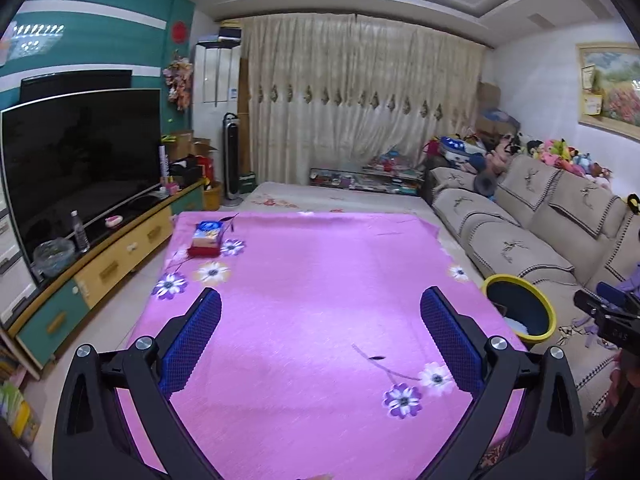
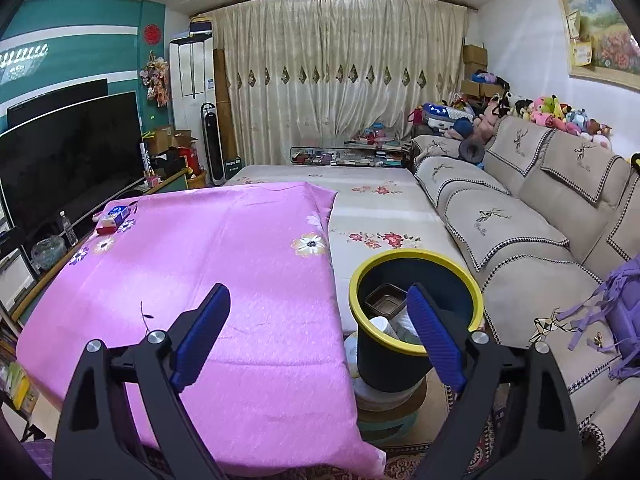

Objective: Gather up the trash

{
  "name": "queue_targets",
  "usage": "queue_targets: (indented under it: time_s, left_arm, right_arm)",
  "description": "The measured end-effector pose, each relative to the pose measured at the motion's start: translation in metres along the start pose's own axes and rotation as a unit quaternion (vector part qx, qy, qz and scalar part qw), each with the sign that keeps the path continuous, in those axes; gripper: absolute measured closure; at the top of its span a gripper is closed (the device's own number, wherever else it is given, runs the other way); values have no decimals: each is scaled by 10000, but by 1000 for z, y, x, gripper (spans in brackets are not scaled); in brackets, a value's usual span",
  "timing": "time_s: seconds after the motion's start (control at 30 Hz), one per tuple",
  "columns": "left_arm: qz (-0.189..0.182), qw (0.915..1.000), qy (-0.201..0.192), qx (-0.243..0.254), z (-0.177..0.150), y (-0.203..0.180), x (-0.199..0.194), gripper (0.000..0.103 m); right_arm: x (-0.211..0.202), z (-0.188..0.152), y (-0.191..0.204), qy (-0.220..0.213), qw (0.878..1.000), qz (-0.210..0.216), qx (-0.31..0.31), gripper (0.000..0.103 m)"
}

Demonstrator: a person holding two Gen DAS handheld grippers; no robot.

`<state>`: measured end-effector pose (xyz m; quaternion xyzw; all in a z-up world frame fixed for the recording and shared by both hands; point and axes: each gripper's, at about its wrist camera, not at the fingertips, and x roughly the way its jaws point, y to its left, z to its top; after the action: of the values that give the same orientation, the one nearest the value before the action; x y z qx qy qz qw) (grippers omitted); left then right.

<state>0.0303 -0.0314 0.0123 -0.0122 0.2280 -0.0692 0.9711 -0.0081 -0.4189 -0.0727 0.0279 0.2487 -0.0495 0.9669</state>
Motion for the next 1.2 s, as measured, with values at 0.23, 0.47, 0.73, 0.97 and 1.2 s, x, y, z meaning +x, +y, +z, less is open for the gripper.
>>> queue_targets:
  time_s: [0.23, 0.47, 0.73, 0.97, 1.2]
  left_arm:
    - [16, 9999, 158, 5, -9, -6, 5, 5]
    - [2, 9998, 194, -3, -8, -10, 8, 5]
    - [-3, 9998, 221, -5, -6, -7, 14, 5]
    - [-11, 9997, 246, 19, -5, -8, 17, 5]
    - [-25, 9997, 260, 29, -5, -10, 19, 5]
  right_arm:
    - [-4, 1, 7, -39, 10000, 34, -25, 17]
    - [2, 4, 4, -22, 10000, 67, -30, 17]
    - [2, 2, 4, -8, 10000, 69, -37, 16]
    - [4, 2, 3, 0, 10000, 52, -7, 16]
    - [4, 2, 2, 3, 10000, 46, 6, 16]
